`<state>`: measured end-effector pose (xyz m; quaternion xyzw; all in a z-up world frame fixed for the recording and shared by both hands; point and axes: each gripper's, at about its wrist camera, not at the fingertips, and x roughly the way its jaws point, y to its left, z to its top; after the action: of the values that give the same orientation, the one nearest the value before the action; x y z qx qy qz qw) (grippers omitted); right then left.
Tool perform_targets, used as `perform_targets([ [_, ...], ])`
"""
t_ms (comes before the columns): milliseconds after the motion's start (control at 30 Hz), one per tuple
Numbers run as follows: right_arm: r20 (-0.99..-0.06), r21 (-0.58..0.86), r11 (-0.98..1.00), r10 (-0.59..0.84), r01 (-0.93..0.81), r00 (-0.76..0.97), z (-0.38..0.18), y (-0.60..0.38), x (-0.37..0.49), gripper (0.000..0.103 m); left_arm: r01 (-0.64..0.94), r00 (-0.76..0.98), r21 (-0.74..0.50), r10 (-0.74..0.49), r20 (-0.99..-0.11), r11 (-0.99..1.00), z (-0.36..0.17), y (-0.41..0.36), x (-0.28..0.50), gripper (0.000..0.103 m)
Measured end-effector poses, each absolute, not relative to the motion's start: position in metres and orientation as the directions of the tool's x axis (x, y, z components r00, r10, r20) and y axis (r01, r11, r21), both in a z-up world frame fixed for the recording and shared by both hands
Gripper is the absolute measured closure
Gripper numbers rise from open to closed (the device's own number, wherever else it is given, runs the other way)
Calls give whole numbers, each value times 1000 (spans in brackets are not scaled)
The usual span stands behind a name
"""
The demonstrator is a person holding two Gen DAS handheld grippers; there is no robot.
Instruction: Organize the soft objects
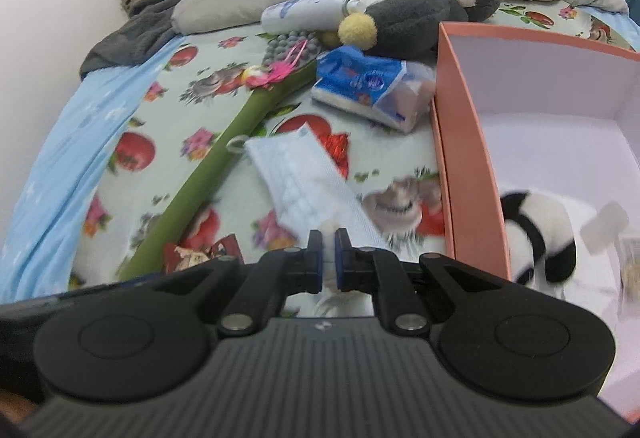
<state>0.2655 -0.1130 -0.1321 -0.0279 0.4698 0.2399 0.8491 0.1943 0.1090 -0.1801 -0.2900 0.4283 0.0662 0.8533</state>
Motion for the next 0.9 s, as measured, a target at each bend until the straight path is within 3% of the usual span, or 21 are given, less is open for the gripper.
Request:
perform_targets([
  [400, -849, 178, 851, 387, -494, 360, -176, -120, 189, 93, -366, 602, -408, -122, -789, 836, -174, 96, 136, 64],
  [567, -859, 210, 860, 390, -465, 333, -184, -128, 176, 87, -368, 590, -397, -119, -799, 841, -176, 95, 124, 64],
  [600, -863, 213, 862, 387, -459, 326, -185, -129, 176, 83, -369, 589, -396, -119, -799, 841, -176, 96, 123, 64],
  [700, -868, 205, 873, 372, -443, 330, -184, -133, 173, 48, -374, 585, -394, -116, -802, 839, -177, 98, 120, 64],
  [733, -866, 200, 876, 367, -438, 339, -182, -135, 172, 43, -377, 583, -393, -115, -804, 839, -178, 99, 119, 64],
  [900, -865, 178, 897, 339, -405, 370, -183, -138, 169, 42, -387, 575, -388, -110, -811, 836, -181, 102, 119, 64],
])
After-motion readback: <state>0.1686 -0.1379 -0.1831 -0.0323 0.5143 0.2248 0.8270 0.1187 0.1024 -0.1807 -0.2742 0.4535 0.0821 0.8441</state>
